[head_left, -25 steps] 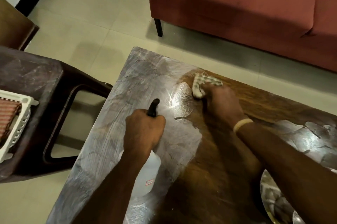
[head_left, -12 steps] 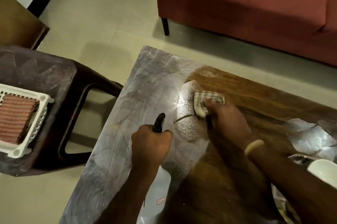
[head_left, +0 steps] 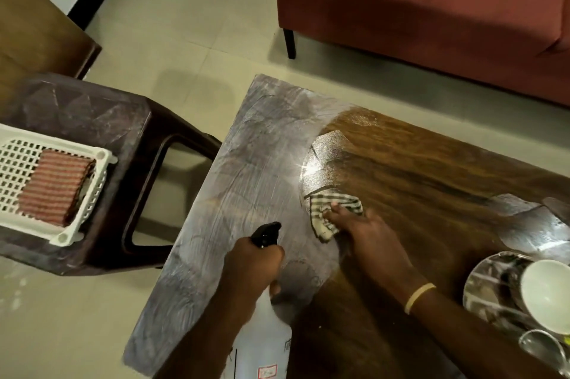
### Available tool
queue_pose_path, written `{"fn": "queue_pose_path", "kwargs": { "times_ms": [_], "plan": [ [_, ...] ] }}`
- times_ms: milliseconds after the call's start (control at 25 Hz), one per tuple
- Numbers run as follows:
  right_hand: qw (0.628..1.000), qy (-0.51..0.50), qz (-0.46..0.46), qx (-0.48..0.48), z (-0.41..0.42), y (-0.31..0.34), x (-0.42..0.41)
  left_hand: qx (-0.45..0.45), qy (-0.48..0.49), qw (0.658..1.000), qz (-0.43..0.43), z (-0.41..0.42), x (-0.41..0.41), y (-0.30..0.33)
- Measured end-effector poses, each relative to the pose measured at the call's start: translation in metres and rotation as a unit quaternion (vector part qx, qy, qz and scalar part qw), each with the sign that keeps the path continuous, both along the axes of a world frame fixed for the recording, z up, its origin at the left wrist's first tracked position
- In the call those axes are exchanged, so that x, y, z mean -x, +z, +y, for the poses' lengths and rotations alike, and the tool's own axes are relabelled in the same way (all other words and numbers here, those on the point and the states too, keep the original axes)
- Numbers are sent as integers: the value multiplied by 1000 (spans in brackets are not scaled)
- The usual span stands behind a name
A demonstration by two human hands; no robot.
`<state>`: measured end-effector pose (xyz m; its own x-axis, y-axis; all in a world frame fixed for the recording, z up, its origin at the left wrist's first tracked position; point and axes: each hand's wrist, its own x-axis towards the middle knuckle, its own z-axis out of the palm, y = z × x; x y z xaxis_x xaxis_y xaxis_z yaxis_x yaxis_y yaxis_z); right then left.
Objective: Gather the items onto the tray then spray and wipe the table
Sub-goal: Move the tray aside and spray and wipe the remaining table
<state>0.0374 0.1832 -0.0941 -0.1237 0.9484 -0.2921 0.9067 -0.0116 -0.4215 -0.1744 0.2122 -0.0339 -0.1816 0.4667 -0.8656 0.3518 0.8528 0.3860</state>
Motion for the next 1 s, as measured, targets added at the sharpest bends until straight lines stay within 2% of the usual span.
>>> {"fn": "queue_pose_path", "kwargs": {
  "times_ms": [160, 400, 520, 680, 880, 920, 1000],
  "plan": [
    [998, -38, -21, -36, 45, -7, -1, 27, 14, 998, -54, -8, 12, 1],
    [994, -84, -29, -70, 52, -9, 10, 7, 29, 998, -47, -33, 11, 3],
    [993, -86, -22, -76, 54, -9, 9, -27, 13, 1000, 5, -37, 7, 5],
    [994, -89, -28, -55, 37, -5, 13, -27, -3, 999, 16, -43, 6, 11],
    [995, 79, 15, 55, -59, 13, 20, -19, -25, 998, 62, -54, 9, 16],
    [996, 72, 11, 59, -60, 16, 8, -17, -20, 998, 63, -56, 10, 15],
    [999, -9, 9, 43, -44, 15, -10, -23, -14, 998, 56, -60, 13, 14]
  ]
}}
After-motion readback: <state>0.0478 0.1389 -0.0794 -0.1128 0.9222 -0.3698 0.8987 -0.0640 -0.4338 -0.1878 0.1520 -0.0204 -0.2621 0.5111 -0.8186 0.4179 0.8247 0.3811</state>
